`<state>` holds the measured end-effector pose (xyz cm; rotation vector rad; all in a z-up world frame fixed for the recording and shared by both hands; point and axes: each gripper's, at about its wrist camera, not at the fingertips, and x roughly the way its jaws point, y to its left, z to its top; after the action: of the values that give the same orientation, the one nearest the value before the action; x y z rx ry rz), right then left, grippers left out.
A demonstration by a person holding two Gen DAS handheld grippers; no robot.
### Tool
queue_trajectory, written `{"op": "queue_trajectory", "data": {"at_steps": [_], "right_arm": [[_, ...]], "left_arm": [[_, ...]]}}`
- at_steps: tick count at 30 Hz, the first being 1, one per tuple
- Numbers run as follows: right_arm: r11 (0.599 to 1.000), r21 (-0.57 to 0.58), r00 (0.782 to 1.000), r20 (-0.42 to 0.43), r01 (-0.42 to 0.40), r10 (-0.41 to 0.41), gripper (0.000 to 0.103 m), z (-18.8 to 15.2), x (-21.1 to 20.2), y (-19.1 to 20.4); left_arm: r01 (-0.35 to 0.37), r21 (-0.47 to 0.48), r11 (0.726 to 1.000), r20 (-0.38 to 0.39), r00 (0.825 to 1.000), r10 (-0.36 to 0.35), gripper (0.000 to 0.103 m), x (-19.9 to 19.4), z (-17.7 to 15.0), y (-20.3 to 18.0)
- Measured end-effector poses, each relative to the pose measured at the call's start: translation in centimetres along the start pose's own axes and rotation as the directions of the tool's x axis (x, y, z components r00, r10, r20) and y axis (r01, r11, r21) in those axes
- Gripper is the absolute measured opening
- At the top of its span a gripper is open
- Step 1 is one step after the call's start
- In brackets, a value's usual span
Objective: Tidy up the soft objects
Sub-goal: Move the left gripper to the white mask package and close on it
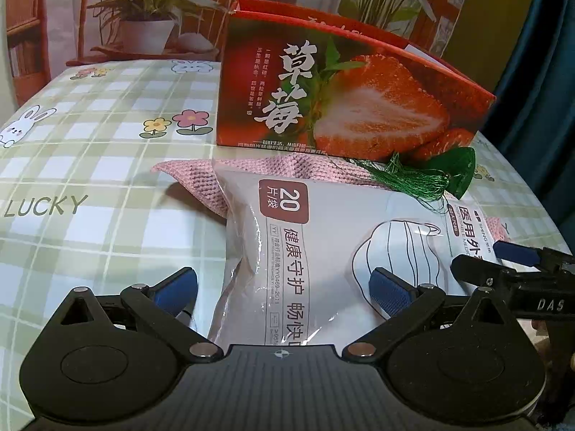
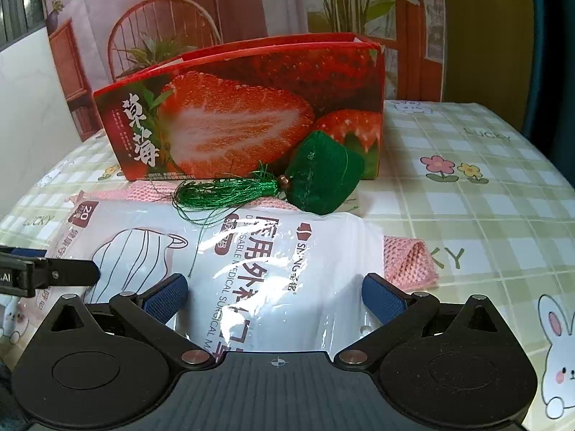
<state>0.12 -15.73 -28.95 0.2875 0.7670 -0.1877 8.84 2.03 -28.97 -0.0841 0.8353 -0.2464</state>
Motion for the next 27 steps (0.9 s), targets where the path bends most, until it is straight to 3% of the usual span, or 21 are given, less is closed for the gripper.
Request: {"op": "queue_trajectory", "data": {"at_steps": [4,9,16,23,27], "right_arm": [[0.997,0.073,1.0,-0.007,0.002,-0.001,0.103,0.1,-0.1,-1.0],[0.998,0.067,1.0,-0.001,0.017,-0.017,0.103,-0.2,-0.2,-0.8],[0.995,0.1,0.997,-0.077,0.007,0.001,0.103,0.6,-0.9,-1.2],[1.0,0.025,0.996,-0.087,0.002,0.0,0.102,0.2,-1.9,0.1],[0.998,0.064,0.995,-0.102,-0.017,0.024,0.095,0.3,-1.6,-0.5]], "left_arm": [[0.003,0.003,1.0,0.006,1.0,-0.003,0.103,-0.1,-0.1,0.0],[0.004,0.006,1.0,0.012,1.0,-0.004,0.103,-0.2,-0.2,0.0],[0.007,0.008,1.0,0.009,1.0,-0.007,0.103,-0.2,-0.2,-0.1],[0.033,0.014,0.999,0.01,0.999,-0.033,0.103,-0.2,-0.2,0.1],[0.058,-0.009,0.998,0.013,0.998,-0.058,0.099,-0.4,-0.2,0.6]]}}
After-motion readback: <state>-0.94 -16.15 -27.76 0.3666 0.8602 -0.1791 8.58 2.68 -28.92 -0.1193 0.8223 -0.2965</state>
